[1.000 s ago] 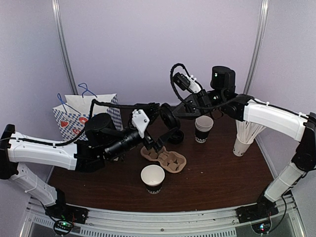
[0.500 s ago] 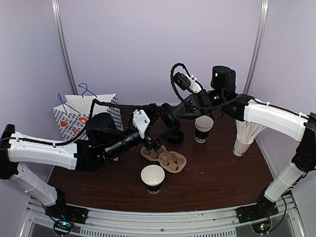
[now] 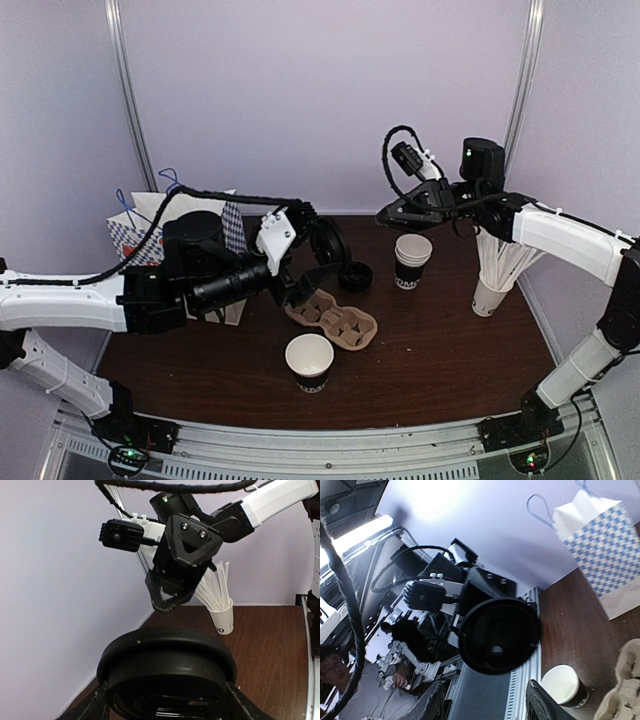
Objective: Pack the takeout coffee
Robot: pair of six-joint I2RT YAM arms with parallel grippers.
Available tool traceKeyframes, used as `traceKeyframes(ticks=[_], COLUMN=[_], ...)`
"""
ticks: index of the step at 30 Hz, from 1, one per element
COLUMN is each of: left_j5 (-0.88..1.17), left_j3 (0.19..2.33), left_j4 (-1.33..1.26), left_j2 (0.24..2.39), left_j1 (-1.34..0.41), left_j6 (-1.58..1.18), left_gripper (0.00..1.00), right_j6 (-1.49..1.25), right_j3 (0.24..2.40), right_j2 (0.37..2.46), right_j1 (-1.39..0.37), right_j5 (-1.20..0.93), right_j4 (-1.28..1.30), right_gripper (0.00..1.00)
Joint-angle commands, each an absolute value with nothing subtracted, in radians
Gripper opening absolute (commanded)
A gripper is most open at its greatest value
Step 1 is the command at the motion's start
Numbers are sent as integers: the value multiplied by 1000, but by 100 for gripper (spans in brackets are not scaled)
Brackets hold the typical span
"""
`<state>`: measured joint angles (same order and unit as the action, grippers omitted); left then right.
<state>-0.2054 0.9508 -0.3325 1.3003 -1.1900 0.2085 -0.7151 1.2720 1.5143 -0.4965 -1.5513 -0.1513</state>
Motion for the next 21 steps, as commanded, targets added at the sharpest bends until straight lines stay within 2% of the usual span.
traceKeyframes(ticks=[1,3,7,9,13,21], left_j5=[-176,-156,-91,-67,-29,64], left_j3=[1112,1176,1278,1319,1409,1659], left_j4=[122,304,573,668,836,1133], left_j2=[1226,1232,1271,1303,1381,1630], left_j1=[-1182,-1183,-1182,-1183,-1182,-1194], left_j6=[79,28,-69,-102,-120,-82], left_gripper=[69,68,66,66,67,62], right_j6=[-563,-397,146,292,414,440], right_j3=[1212,1207,1272,1294,1263,1183], right_j2=[1448,1438,1427,1425,1427,1414], right_j1=[-349,-302,-282,-288,-294,-306], right_j5=[-1547,-1517,-1399,-1331,-1269,-1252], right_j4=[-92,81,622,763,868,846], right_gripper=[57,57,62,63,63,63])
